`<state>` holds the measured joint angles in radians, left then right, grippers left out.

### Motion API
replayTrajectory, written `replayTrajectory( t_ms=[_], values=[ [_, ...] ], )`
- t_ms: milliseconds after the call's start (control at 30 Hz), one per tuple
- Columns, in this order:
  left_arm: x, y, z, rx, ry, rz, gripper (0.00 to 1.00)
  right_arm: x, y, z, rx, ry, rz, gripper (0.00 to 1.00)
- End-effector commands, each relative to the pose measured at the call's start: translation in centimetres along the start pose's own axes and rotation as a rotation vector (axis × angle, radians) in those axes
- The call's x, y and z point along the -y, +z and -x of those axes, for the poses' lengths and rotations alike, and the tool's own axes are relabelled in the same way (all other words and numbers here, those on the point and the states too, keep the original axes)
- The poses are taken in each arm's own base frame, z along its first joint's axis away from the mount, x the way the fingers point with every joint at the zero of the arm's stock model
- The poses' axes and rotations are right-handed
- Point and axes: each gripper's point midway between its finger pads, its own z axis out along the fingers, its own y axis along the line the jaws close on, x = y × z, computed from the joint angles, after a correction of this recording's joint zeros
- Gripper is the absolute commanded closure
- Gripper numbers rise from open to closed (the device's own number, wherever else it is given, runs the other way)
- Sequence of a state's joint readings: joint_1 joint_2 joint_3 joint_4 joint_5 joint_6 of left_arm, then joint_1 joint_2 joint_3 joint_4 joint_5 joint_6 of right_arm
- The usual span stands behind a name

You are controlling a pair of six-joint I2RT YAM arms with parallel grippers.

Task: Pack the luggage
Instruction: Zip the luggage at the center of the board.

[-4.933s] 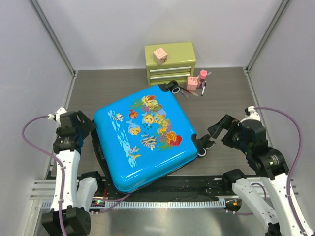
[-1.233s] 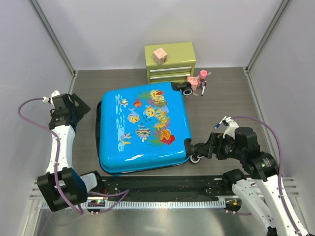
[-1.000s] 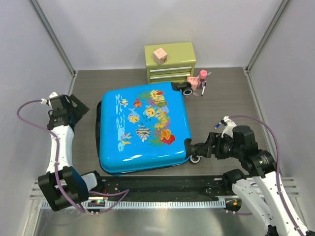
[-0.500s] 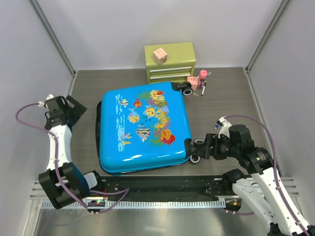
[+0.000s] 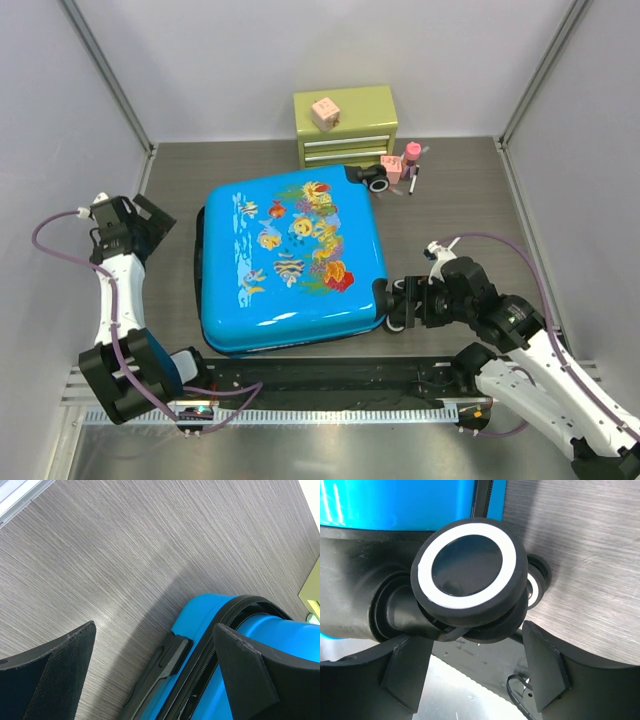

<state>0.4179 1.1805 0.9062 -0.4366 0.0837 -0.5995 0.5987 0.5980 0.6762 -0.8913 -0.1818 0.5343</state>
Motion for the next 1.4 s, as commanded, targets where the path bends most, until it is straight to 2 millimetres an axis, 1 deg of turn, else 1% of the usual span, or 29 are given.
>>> replayTrajectory(
  t_ms=[0, 33, 133, 233, 267, 333, 400, 500, 633, 667, 733, 767, 800, 833, 900, 933, 1000, 1133, 1200, 1267, 1300, 1367],
  values=[
    [0.6, 0.5, 0.8, 0.015, -0.022, -0.046, 0.00, -1.2, 0.5, 4.4, 0.186, 0.001, 0.018, 0.23],
    [0.6, 0.5, 0.8, 0.013, -0.028, -0.047, 0.00, -1.1, 0.5, 4.4, 0.194, -0.002, 0.014, 0.23],
    [0.6, 0.8, 0.7, -0.003, -0.044, -0.061, 0.00, -1.7, -0.7, 5.0, 0.248, -0.012, 0.042, 0.23],
    [0.5, 1.1, 0.6, -0.014, -0.058, -0.067, 0.00, -2.0, -2.3, 5.5, 0.296, -0.014, 0.058, 0.23],
    [0.5, 1.1, 0.6, -0.016, -0.062, -0.067, 0.00, -1.7, -2.6, 5.2, 0.289, -0.010, 0.043, 0.23],
    [0.5, 1.1, 0.6, -0.017, -0.067, -0.073, 0.00, -1.9, -3.0, 5.3, 0.287, -0.012, 0.045, 0.23],
    [0.5, 1.1, 0.7, -0.017, -0.069, -0.075, 0.00, -1.8, -2.8, 5.2, 0.277, -0.016, 0.037, 0.23],
    [0.4, 1.1, 0.6, -0.018, -0.069, -0.073, 0.00, -1.8, -2.1, 5.2, 0.265, -0.009, 0.040, 0.24],
    [0.3, 1.2, 0.6, -0.019, -0.067, -0.068, 0.00, -1.5, -1.0, 4.8, 0.247, -0.003, 0.037, 0.29],
    [0.3, 1.2, 0.6, -0.019, -0.068, -0.067, 0.00, -1.5, -0.9, 4.8, 0.244, -0.003, 0.037, 0.35],
    [0.2, 1.4, 0.5, -0.024, -0.072, -0.065, 0.00, -1.5, -0.9, 4.8, 0.239, 0.003, 0.035, 0.43],
    [0.2, 1.4, 0.5, -0.026, -0.074, -0.068, 0.00, -1.5, -1.0, 4.8, 0.239, 0.005, 0.032, 0.54],
    [0.1, 1.4, 0.5, -0.026, -0.076, -0.066, 0.00, -1.6, -1.1, 4.9, 0.240, 0.006, 0.032, 0.58],
    [0.0, 1.5, 0.5, -0.028, -0.080, -0.064, 0.00, -1.9, -1.6, 5.2, 0.250, 0.001, 0.038, 0.66],
    [0.1, 1.5, 0.5, -0.028, -0.081, -0.068, 0.00, -1.8, -1.8, 5.4, 0.249, 0.001, 0.026, 0.73],
    [0.0, 1.4, 0.5, -0.028, -0.082, -0.067, 0.00, -2.1, -2.2, 5.7, 0.258, 0.000, 0.030, 0.79],
    [0.0, 1.4, 0.6, -0.026, -0.081, -0.068, 0.00, -2.3, -2.5, 6.0, 0.265, 0.001, 0.034, 0.84],
    [0.1, 1.4, 0.6, -0.025, -0.081, -0.069, 0.00, -4.0, -3.4, 7.6, 0.298, -0.010, 0.081, 0.90],
    [-0.1, 1.4, 0.5, -0.028, -0.083, -0.065, 0.00, -5.1, -4.1, 8.7, 0.323, -0.021, 0.110, 0.91],
    [-0.1, 1.4, 0.5, -0.028, -0.083, -0.065, 0.00, -5.8, -4.1, 9.6, 0.330, -0.034, 0.120, 0.93],
    [-0.2, 1.4, 0.6, -0.026, -0.084, -0.062, 0.00, -6.3, -4.6, 10.3, 0.344, -0.040, 0.132, 0.93],
    [-0.1, 1.4, 0.7, -0.022, -0.084, -0.065, 0.00, -7.0, -4.3, 10.9, 0.340, -0.050, 0.146, 0.94]
  ],
)
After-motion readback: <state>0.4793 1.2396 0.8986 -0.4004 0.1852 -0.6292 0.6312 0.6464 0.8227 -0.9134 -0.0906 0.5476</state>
